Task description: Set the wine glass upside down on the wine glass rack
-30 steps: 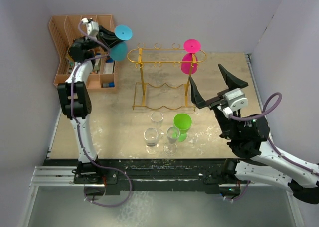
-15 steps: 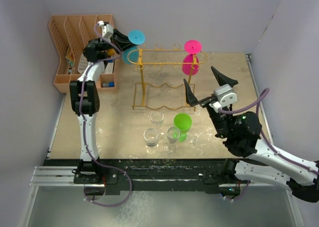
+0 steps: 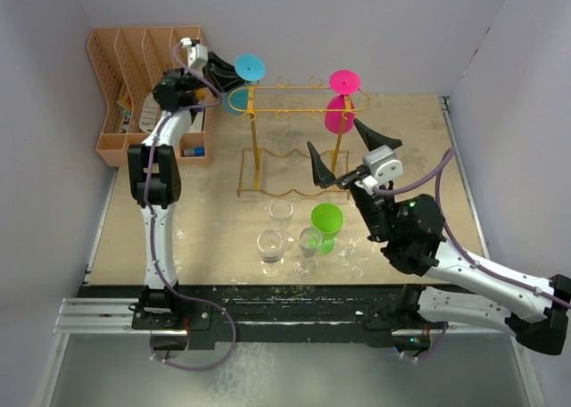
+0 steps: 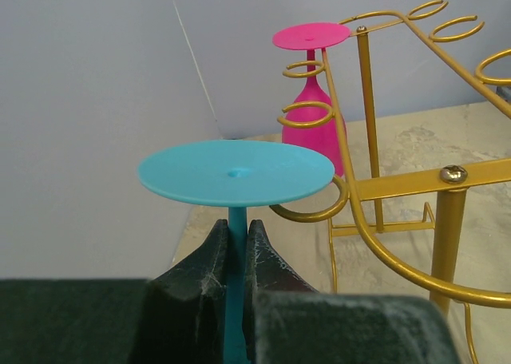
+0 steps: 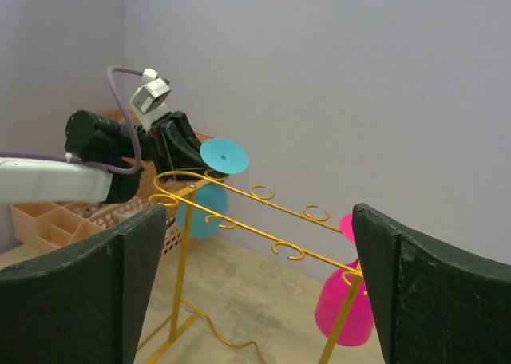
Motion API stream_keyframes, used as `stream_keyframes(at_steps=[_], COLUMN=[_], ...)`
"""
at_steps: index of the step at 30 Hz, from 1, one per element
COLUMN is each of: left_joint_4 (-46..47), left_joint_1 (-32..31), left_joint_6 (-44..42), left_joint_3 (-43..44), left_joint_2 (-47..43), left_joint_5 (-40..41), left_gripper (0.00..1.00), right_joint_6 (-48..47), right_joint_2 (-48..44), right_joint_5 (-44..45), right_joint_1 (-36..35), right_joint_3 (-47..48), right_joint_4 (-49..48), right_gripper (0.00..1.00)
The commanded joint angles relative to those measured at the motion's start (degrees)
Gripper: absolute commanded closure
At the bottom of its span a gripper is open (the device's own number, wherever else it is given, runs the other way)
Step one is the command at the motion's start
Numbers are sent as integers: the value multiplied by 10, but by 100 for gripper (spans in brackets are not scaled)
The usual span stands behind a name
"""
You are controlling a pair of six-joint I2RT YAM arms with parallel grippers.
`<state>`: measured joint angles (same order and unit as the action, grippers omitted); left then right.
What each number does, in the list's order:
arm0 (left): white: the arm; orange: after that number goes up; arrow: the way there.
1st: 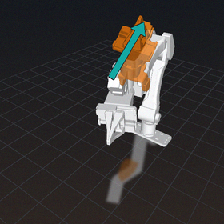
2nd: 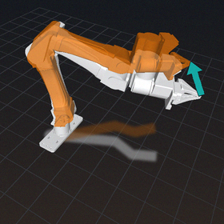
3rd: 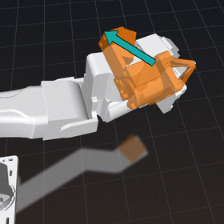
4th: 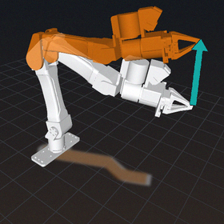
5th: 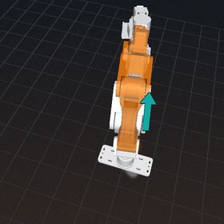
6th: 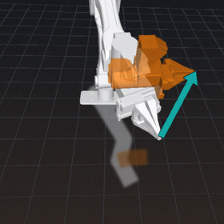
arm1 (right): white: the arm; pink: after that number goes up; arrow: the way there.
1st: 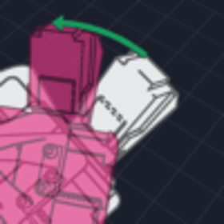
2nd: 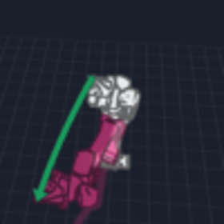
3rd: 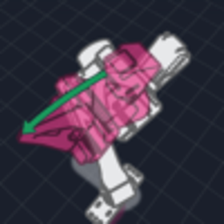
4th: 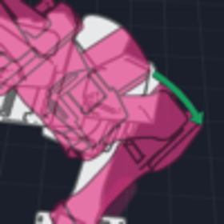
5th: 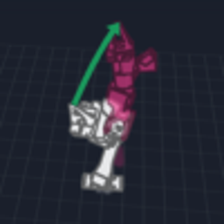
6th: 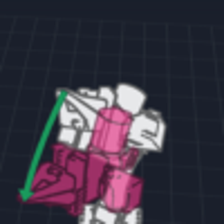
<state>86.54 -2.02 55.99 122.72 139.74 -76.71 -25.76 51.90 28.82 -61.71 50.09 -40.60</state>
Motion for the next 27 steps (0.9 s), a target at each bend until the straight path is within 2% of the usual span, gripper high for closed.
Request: stream_keyframes(at_steps=[1, 18, 27], left_joint_4=[58, 80, 80], left_joint_1=[-3, -5, -8], left_joint_6=[9, 13, -12], left_joint_3=[26, 2, -66], left_joint_2=[6, 5, -39], left_joint_5=[13, 17, 14], left_gripper=[100, 100, 100], right_joint_6=[26, 144, 175], right_joint_2=[16, 61, 83], right_joint_5=[-15, -93, -124], right_joint_1=[11, 116, 146], right_joint_3=[2, 11, 15], right_joint_4=[-54, -69, -86], right_gripper=[0, 0, 0])
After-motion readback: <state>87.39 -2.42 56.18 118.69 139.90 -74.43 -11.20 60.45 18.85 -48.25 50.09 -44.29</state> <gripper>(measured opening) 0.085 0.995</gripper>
